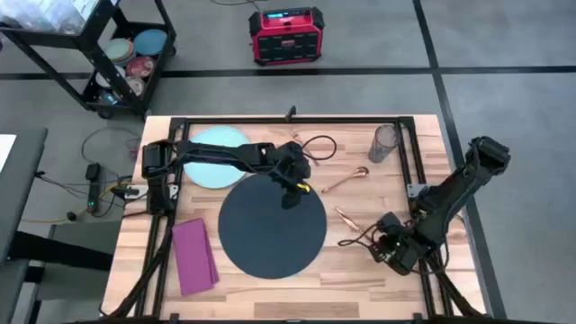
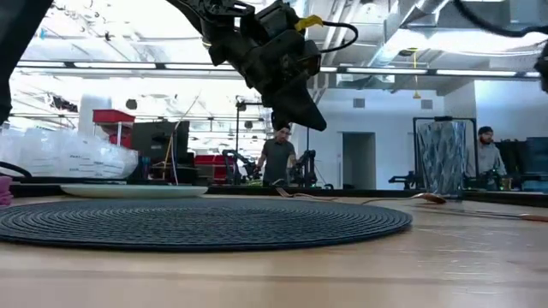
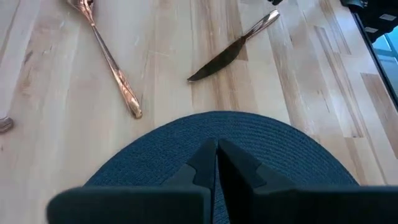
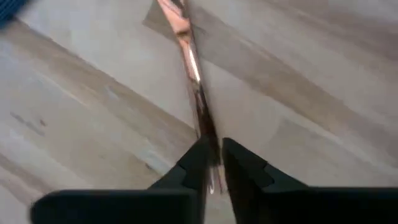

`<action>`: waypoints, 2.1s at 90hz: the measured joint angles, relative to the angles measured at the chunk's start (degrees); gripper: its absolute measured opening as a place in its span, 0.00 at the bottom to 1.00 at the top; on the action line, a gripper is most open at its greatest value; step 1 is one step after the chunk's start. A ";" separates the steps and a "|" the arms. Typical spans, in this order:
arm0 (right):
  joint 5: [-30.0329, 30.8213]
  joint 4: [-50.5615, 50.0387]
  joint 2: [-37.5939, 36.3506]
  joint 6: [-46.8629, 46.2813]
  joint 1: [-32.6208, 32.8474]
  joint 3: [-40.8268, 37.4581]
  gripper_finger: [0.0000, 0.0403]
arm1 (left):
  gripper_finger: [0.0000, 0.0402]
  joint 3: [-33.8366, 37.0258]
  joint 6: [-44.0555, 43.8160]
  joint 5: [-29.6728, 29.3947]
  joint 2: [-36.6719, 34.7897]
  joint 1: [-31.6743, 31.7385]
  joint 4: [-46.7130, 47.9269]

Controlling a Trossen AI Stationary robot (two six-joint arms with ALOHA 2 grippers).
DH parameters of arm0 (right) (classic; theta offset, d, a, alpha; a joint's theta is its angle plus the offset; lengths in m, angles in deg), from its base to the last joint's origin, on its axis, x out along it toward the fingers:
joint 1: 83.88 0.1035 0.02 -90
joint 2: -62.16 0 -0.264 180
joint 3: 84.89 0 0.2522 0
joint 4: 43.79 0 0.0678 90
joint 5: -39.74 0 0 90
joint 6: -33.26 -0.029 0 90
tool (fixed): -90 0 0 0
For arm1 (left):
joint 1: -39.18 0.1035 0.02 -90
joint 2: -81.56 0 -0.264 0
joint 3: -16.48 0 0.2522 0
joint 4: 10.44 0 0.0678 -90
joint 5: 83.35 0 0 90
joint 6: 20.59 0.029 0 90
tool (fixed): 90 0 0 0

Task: Set table place
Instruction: Put the brown table knife on the blue table mat

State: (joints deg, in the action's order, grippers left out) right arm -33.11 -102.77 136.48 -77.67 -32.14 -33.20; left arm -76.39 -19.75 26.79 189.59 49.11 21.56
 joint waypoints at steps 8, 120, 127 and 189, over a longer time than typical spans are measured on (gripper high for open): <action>0.04 1.48 0.00 -0.09 1.12 0.00 0.23 | 0.00 0.00 0.34 0.00 0.00 0.00 0.00; -0.28 21.43 10.36 2.77 -2.63 -6.57 0.00 | 0.00 -0.04 -4.90 7.08 5.59 -1.26 -9.82; -0.28 21.38 10.36 2.92 -2.62 -6.60 0.00 | 0.00 -0.64 -12.21 13.61 8.25 -0.50 -13.07; -0.39 22.72 10.43 2.78 -2.34 -6.69 0.00 | 0.04 -19.43 -49.57 27.02 27.31 0.46 -15.90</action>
State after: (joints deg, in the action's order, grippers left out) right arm -33.50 -80.05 146.91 -74.88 -34.47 -39.88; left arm -95.82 -69.32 53.81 216.90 49.57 5.66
